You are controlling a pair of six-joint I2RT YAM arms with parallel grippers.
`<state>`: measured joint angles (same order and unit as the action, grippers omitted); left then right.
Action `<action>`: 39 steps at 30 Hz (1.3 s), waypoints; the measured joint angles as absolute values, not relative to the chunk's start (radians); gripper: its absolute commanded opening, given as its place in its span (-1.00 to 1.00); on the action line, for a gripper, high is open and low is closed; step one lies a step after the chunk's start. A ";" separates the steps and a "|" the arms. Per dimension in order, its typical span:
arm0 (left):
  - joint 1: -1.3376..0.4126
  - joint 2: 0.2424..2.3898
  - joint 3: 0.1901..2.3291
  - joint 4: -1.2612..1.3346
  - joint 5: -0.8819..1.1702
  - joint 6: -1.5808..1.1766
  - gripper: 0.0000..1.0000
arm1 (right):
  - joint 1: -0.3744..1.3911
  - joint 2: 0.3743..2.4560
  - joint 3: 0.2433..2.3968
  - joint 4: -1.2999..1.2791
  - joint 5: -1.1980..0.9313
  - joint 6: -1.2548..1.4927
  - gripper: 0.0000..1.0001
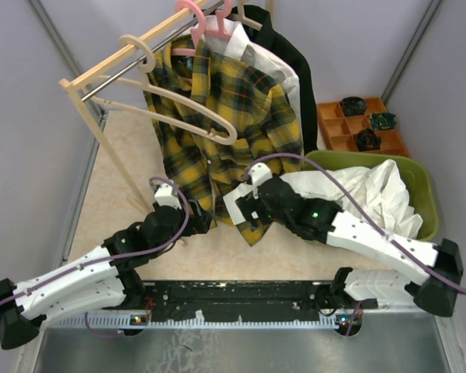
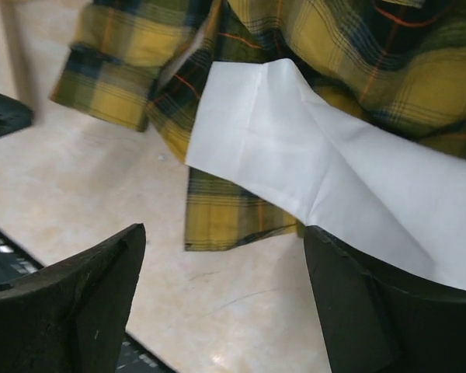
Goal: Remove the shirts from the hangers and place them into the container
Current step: Adjust the shirt in the bin.
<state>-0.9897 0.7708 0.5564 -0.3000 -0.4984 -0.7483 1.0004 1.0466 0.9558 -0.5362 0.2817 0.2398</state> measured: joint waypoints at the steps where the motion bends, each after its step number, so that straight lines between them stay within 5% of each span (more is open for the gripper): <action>1: -0.990 0.764 0.556 -0.303 -0.500 -0.749 0.99 | 1.008 1.084 0.956 -0.519 0.294 0.207 0.72; 8: -0.986 0.699 0.553 -0.338 -0.524 -0.762 0.99 | 1.013 1.152 0.895 -0.326 0.329 -0.183 0.95; 20: -0.986 0.707 0.538 -0.344 -0.531 -0.767 0.99 | 0.851 1.346 1.011 -0.320 0.200 -0.542 0.79; 23: -0.986 0.708 0.538 -0.344 -0.531 -0.767 0.99 | 0.830 1.436 1.055 -0.354 0.184 -0.576 0.56; 26: -0.986 0.707 0.538 -0.347 -0.531 -0.768 0.99 | 0.807 1.525 1.087 -0.364 0.189 -0.575 0.10; 31: -0.986 0.694 0.538 -0.361 -0.532 -0.770 0.99 | 0.769 1.539 1.095 -0.393 0.181 -0.566 -1.00; 39: -0.986 0.694 0.538 -0.366 -0.533 -0.771 0.99 | 0.770 1.311 1.080 -0.425 0.095 -0.444 -1.00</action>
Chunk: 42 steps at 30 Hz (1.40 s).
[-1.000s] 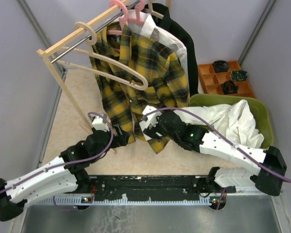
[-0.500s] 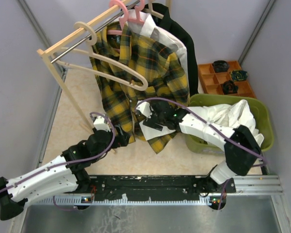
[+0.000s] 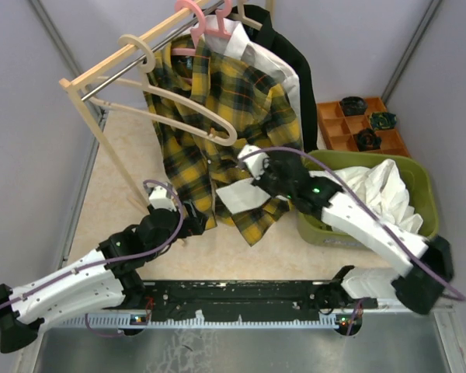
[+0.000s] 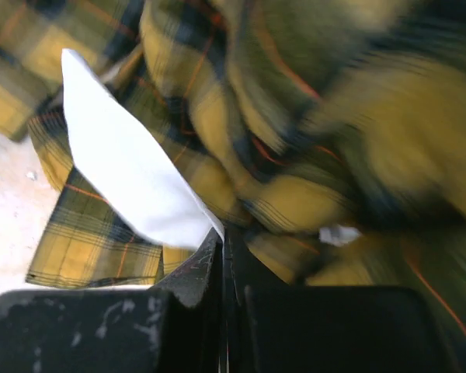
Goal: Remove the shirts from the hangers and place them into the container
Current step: Adjust the shirt in the bin.
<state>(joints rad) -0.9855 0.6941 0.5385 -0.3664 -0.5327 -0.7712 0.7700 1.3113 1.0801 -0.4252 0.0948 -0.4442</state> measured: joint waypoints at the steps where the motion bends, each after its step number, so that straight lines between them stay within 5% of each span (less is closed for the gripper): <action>1: -0.986 0.698 0.538 -0.366 -0.532 -0.771 0.99 | 0.770 1.243 1.058 -0.412 0.097 -0.422 -1.00; 9: -0.986 0.732 0.538 -0.356 -0.530 -0.766 0.99 | 0.770 0.711 0.921 -0.331 0.382 -0.255 -1.00; 18: -0.986 0.750 0.538 -0.335 -0.522 -0.762 0.99 | 0.699 0.662 0.925 -0.406 0.842 -0.087 -1.00; 26: -0.986 0.749 0.538 -0.337 -0.514 -0.762 0.99 | 0.045 0.845 0.958 -0.543 0.566 0.144 -0.95; 30: -0.986 0.732 0.538 -0.336 -0.513 -0.766 0.99 | -0.124 1.023 0.856 -0.475 0.387 0.219 -0.92; 36: -0.986 0.741 0.540 -0.332 -0.502 -0.762 0.99 | -0.135 1.254 0.650 -0.404 0.151 0.318 -0.65; 42: -0.985 0.763 0.546 -0.342 -0.501 -0.763 0.99 | -0.140 1.215 0.756 -0.474 0.081 0.326 0.12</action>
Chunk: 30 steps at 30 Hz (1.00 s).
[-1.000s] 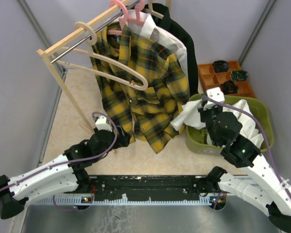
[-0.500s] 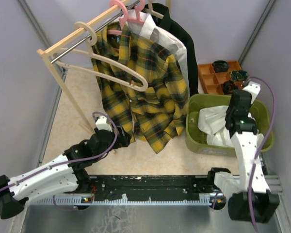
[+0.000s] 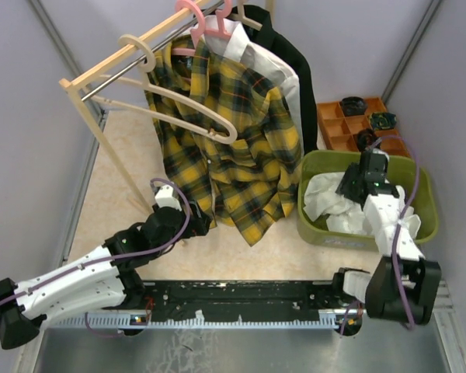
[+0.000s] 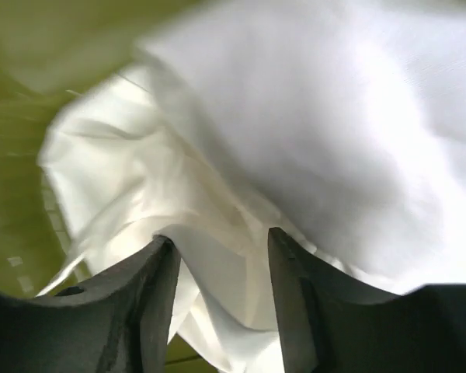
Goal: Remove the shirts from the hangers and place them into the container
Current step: Adjust the shirt in the bin.
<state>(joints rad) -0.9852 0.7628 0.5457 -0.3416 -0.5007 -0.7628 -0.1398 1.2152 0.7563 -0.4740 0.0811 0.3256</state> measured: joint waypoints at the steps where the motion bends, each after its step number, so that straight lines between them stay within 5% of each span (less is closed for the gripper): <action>1: -0.985 0.762 0.546 -0.340 -0.500 -0.763 0.99 | -0.140 1.184 0.788 -0.496 0.076 0.319 0.20; 11: -0.985 0.762 0.546 -0.336 -0.497 -0.762 0.99 | -0.140 0.815 0.962 -0.527 0.217 0.280 0.26; 17: -0.985 0.761 0.546 -0.337 -0.490 -0.762 0.99 | -0.140 1.003 0.818 -0.486 0.224 0.290 0.30; 22: -0.985 0.750 0.546 -0.341 -0.485 -0.762 0.99 | -0.140 1.209 0.683 -0.493 0.156 0.300 0.55; 30: -0.985 0.735 0.545 -0.349 -0.485 -0.767 0.99 | -0.140 1.170 0.910 -0.625 0.189 0.249 0.97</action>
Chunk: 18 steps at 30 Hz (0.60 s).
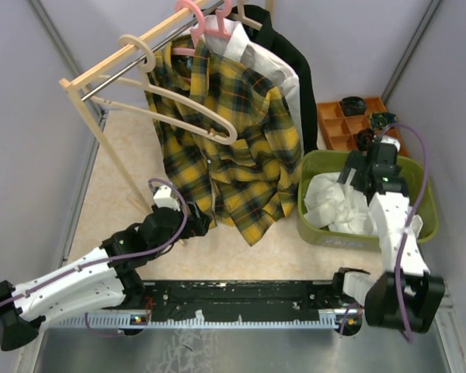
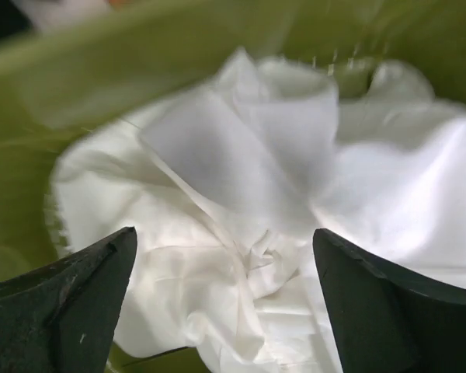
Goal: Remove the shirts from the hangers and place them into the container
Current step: Adjust the shirt in the bin.
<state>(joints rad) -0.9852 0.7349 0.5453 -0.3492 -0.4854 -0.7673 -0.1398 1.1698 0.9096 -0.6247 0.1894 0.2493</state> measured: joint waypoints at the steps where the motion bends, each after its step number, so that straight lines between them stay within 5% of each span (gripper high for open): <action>1: -0.985 0.735 0.545 -0.349 -0.485 -0.768 0.99 | -0.140 1.126 0.941 -0.629 0.183 0.233 0.98; 9: -0.985 0.736 0.532 -0.336 -0.471 -0.771 0.99 | -0.140 0.818 1.018 -0.643 0.144 0.185 0.98; 18: -0.984 0.738 0.522 -0.329 -0.467 -0.770 0.99 | -0.140 0.991 0.897 -0.643 0.229 0.264 0.98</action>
